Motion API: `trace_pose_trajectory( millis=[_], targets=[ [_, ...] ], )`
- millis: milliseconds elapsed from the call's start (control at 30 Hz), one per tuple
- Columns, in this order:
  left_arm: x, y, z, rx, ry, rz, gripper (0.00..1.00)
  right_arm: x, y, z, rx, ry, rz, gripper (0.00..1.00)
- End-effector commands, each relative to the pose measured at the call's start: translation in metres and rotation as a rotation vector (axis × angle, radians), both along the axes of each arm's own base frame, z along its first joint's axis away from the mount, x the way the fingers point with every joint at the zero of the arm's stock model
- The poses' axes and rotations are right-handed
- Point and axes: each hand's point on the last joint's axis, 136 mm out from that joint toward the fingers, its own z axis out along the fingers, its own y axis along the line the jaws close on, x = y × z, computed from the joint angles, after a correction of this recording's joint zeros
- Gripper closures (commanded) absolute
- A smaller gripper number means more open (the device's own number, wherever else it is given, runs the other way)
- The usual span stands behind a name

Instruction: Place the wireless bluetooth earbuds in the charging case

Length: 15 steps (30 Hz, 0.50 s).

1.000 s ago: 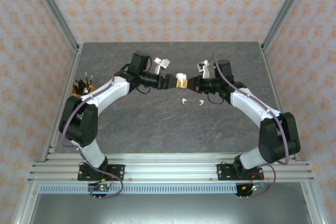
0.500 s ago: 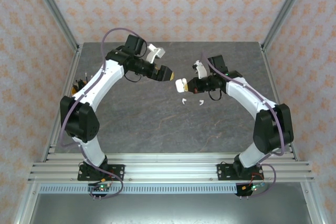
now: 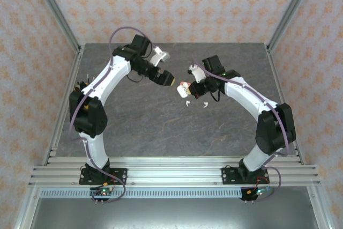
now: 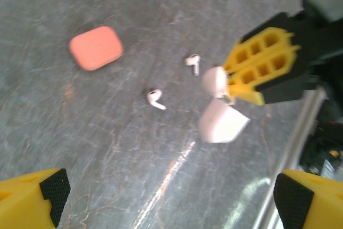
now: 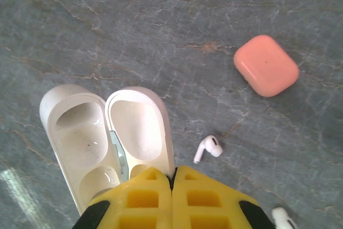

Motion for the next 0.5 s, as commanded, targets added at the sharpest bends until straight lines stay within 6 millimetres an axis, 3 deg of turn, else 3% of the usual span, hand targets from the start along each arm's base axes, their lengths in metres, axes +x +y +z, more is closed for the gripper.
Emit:
trace_pose_trajectory(
  millis=[0,267,467],
  targets=[
    [-0.022,-0.006,-0.001,-0.099,0.128,-0.146,0.00,0.005,-0.003,0.008,-0.048,-0.096,0.058,1.00],
    [-0.018,-0.012,-0.013,-0.160,0.057,-0.149,0.01,0.003,0.005,0.026,-0.004,-0.132,0.101,1.00],
    [-0.018,-0.018,-0.016,-0.180,0.046,-0.171,0.09,0.002,0.015,0.037,0.060,-0.125,0.122,1.00]
  ],
)
